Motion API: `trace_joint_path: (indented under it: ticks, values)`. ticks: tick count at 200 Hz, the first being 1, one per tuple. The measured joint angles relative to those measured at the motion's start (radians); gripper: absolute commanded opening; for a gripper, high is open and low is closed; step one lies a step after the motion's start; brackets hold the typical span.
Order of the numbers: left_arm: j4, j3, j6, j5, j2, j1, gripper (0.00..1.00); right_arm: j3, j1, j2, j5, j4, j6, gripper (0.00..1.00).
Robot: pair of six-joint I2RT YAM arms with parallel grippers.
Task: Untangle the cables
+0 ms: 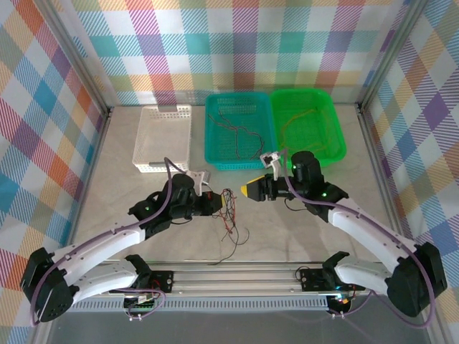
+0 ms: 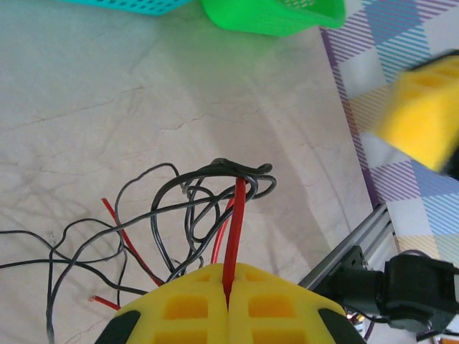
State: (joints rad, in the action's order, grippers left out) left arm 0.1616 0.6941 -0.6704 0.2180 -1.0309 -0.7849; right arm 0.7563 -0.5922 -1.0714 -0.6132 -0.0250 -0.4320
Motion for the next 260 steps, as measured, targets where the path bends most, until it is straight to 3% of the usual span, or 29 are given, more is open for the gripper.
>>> trace_joint_path:
  ticks: [31, 86, 193, 219, 260]
  values:
    - [0.02, 0.05, -0.037, -0.001, -0.044, 0.0, 0.0, 0.003, -0.063, 0.02, -0.008, 0.0, 0.003, 0.47]
    - [0.027, 0.082, -0.1, 0.001, -0.051, 0.0, 0.0, -0.002, -0.134, -0.149, 0.031, 0.018, -0.005, 0.43]
    - [0.011, 0.078, -0.179, 0.037, -0.008, 0.0, 0.0, 0.003, -0.204, -0.277, 0.347, 0.072, -0.039, 0.47]
    - [-0.013, 0.059, -0.204, 0.054, 0.0, 0.0, 0.0, 0.003, -0.223, -0.277, 0.414, 0.113, -0.061, 0.34]
    - [-0.001, 0.054, -0.212, 0.056, 0.034, 0.0, 0.0, 0.005, -0.229, -0.307, 0.47, 0.142, -0.07, 0.0]
